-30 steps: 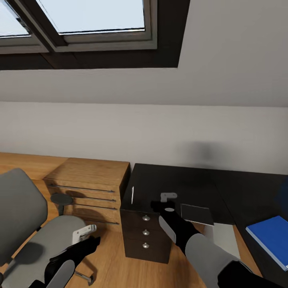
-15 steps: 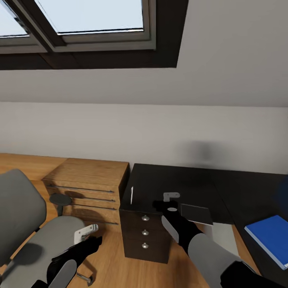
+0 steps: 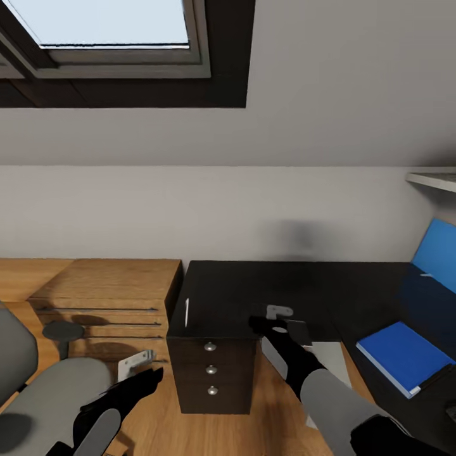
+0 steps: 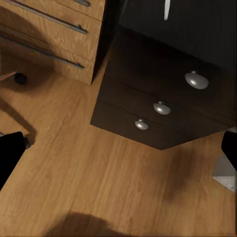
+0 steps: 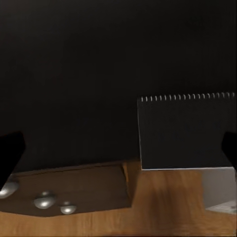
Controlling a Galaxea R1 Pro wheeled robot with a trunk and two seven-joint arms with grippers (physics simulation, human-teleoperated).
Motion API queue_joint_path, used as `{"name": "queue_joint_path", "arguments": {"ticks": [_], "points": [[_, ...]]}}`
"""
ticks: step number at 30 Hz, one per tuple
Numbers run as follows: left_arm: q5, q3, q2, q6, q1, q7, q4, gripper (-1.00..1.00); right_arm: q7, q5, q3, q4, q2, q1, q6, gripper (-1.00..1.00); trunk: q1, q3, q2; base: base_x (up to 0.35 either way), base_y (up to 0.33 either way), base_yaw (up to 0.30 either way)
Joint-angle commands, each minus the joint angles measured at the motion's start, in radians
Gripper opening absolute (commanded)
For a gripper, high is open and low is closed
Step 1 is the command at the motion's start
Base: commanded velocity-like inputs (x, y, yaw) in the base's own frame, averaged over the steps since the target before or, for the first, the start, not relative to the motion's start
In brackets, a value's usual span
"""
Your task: In the bedroom, organize the workspace by keeping the computer under the desk, ensuring the monitor is on the desk, placing the keyboard on the desk next to the monitor, placing the mouse on the desk next to the keyboard, moving the folder from the swivel chair onto the desk next to the mouse, stacking the notebook on top of the folder with the pen on top of the notebook, and positioning the swivel chair next to the desk.
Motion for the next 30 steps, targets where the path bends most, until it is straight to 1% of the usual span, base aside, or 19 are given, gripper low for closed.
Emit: {"name": "queue_joint_path", "arguments": {"ticks": [1, 2, 3, 7, 8, 14, 21, 30], "points": [[0.008, -0.001, 0.001, 0.001, -0.001, 0.009, -0.002, 1.0, -0.007, -0.012, -0.006, -0.001, -0.001, -0.001, 0.005, 1.0, 0.004, -0.005, -0.009, 0.0, 0.0, -0.272], [0.008, -0.001, 0.001, 0.0, -0.001, 0.009, -0.003, 1.0, -0.006, -0.019, -0.018, -0.001, -0.001, 0.0, 0.005, 1.0, 0.008, -0.008, -0.016, 0.0, 0.0, -0.272], [0.008, -0.002, 0.001, 0.0, -0.001, 0.009, -0.004, 1.0, 0.0, -0.036, -0.037, -0.001, -0.001, 0.0, 0.004, 1.0, 0.012, -0.011, -0.023, 0.0, 0.0, -0.272], [0.007, -0.002, 0.001, 0.0, -0.001, 0.01, -0.005, 1.0, 0.034, -0.084, -0.064, -0.002, -0.005, 0.002, 0.004, 1.0, 0.027, -0.024, -0.051, 0.0, 0.0, -0.207], [0.007, -0.002, 0.001, 0.0, -0.001, 0.01, -0.005, 1.0, 0.037, -0.088, -0.066, -0.002, -0.005, 0.002, 0.004, 1.0, 0.031, -0.027, -0.058, 0.0, 0.0, -0.064], [0.007, -0.002, 0.001, 0.001, -0.001, 0.009, -0.005, 1.0, 0.043, -0.095, -0.07, -0.003, -0.005, 0.003, 0.005, 1.0, 0.054, -0.046, -0.1, -0.009, 0.0, -0.017], [0.007, 0.0, 0.001, 0.001, -0.001, 0.009, -0.005, 1.0, 0.044, -0.098, -0.073, -0.005, -0.004, 0.002, 0.006, 1.0, 0.081, -0.068, -0.149, -0.155, 0.0, -0.001], [0.007, 0.0, 0.003, 0.0, -0.001, 0.009, -0.005, 1.0, 0.044, -0.098, -0.075, -0.006, -0.006, 0.002, 0.006, 1.0, 0.116, -0.096, -0.212, -0.014, 0.0, 0.0]]}}
